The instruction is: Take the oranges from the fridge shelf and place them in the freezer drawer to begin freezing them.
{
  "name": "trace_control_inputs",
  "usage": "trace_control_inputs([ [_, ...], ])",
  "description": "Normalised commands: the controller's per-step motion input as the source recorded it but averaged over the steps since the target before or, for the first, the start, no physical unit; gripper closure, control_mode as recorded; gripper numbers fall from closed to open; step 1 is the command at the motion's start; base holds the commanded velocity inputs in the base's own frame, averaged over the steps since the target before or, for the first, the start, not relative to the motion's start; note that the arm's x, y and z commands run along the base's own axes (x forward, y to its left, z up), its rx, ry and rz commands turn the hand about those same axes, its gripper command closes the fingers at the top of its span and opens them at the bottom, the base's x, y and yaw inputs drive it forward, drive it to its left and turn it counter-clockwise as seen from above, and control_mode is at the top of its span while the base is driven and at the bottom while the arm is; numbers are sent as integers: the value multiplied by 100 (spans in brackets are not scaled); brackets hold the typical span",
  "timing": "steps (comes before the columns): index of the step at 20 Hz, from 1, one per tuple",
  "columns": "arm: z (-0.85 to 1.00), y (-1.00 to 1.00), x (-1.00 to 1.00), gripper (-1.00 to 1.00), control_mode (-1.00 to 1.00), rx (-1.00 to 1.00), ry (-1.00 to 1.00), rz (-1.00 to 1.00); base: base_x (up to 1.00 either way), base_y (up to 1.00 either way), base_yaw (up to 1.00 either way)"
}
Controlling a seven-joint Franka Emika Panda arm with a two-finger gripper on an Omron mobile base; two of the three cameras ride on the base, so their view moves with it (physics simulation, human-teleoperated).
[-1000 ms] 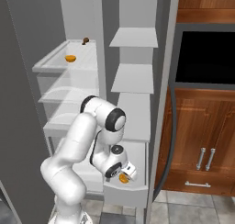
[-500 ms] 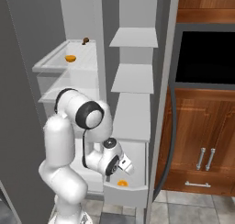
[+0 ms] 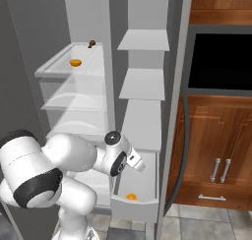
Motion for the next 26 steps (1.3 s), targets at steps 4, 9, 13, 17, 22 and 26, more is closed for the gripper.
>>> trace_control_inputs([
  [4, 100, 47, -36, -100, -100, -4, -20, 0, 0, 0, 0],
  [9, 100, 57, -46, -100, -100, -10, -22, 3, 0, 0, 0],
  [13, 100, 48, -65, -100, -100, -10, -11, 2, 0, 0, 0],
  [17, 100, 69, -59, -100, -100, -7, -2, 17, 0, 0, 0],
  [22, 100, 89, -31, -100, -100, -14, 0, 28, 0, 0, 0],
  [26, 66, 89, -4, -100, -100, -13, 11, 25, 0, 0, 0],
])
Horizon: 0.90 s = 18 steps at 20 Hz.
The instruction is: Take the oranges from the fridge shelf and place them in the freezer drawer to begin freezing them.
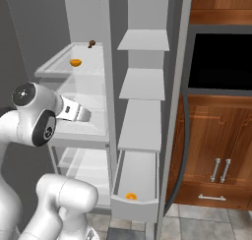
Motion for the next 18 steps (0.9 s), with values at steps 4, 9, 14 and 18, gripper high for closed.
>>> trace_control_inputs([
  [4, 2, 47, 0, -100, -100, -3, 0, 10, 0, 0, 0],
  [9, 64, 54, 2, -100, -100, 0, -10, 0, 0, 0, 0],
  [14, 96, 53, 35, -100, -100, -1, 6, 0, 0, 0, 0],
  [18, 50, 17, 49, -100, -100, 0, 17, 5, 0, 0, 0],
])
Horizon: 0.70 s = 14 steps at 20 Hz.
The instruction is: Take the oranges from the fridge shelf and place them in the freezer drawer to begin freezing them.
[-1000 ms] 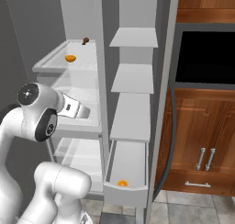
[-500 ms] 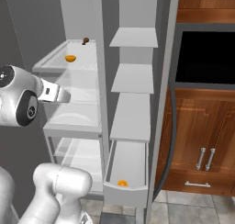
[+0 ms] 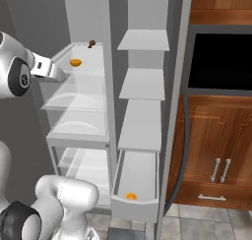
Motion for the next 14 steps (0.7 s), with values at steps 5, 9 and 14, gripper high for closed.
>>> trace_control_inputs([
  [5, -44, 12, 39, -100, -100, 1, -4, 10, 0, 0, 0],
  [9, -15, 4, 79, -100, -100, 0, 0, 0, 0, 0, 0],
  [14, -2, 13, 56, -100, -100, 0, 0, -1, 0, 0, 0],
])
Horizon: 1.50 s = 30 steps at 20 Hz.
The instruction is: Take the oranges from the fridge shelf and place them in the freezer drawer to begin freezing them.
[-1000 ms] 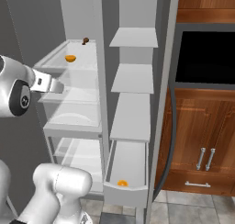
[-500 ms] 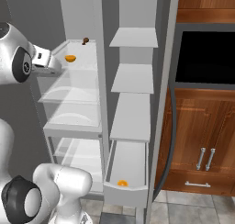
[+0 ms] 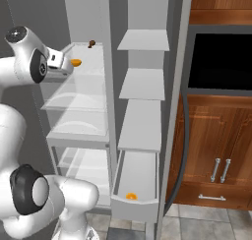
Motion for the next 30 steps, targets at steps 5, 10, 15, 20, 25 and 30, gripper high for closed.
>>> trace_control_inputs([
  [5, 0, 26, 56, -100, -100, 0, 2, -1, 0, 0, 0],
  [10, -18, 28, 57, -100, -100, 0, 4, 0, 0, 0, 0],
  [15, -15, 28, 59, -100, -100, -1, 8, 0, 0, 0, 0],
  [20, 0, 2, 60, -100, -100, 0, 2, 0, 0, 0, 0],
  [25, -23, -2, 38, -100, -100, 0, 0, 0, 0, 0, 0],
  [30, -16, 0, 40, -100, -100, 0, 0, 0, 0, 0, 0],
])
